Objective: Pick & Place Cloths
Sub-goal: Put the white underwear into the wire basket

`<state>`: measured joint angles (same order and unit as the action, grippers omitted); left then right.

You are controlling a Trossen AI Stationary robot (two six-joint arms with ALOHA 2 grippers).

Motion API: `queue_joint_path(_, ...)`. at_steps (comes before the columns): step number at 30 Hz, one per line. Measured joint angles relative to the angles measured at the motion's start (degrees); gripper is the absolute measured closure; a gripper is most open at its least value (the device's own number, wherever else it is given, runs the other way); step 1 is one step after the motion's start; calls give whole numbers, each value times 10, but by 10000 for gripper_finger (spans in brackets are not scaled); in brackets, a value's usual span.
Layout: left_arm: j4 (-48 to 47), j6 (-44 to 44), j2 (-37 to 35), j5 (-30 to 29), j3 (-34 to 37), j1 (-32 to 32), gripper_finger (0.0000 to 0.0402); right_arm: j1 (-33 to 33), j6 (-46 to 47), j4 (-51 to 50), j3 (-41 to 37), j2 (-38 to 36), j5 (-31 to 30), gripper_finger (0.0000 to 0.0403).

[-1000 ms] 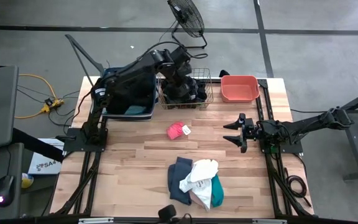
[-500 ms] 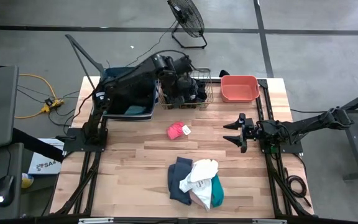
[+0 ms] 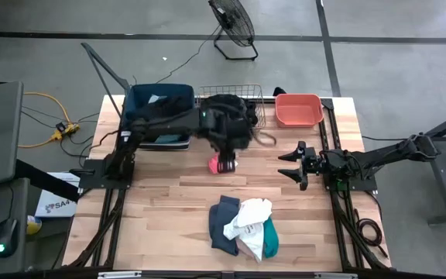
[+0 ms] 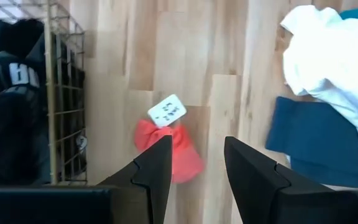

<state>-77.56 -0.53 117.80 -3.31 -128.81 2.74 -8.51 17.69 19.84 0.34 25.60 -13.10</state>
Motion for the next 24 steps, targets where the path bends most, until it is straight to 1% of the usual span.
queue_joint_path(3,7,-15,0,-32,4,-38,258,0,0,0,0,0,0,143)
queue_joint_path(6,21,-26,0,-59,22,-73,258,0,0,0,0,0,0,143)
queue_joint_path(10,38,-19,0,-67,58,-114,258,0,0,0,0,0,0,143)
queue_joint_path(15,80,89,0,-66,129,-157,258,0,0,0,0,0,0,143)
queue_joint_path(18,122,145,0,-50,166,-172,258,0,0,0,0,0,0,143)
queue_joint_path(21,192,184,0,-36,199,-176,258,0,0,0,0,0,0,143)
queue_joint_path(24,283,206,0,-6,230,-177,258,0,0,0,0,0,0,143)
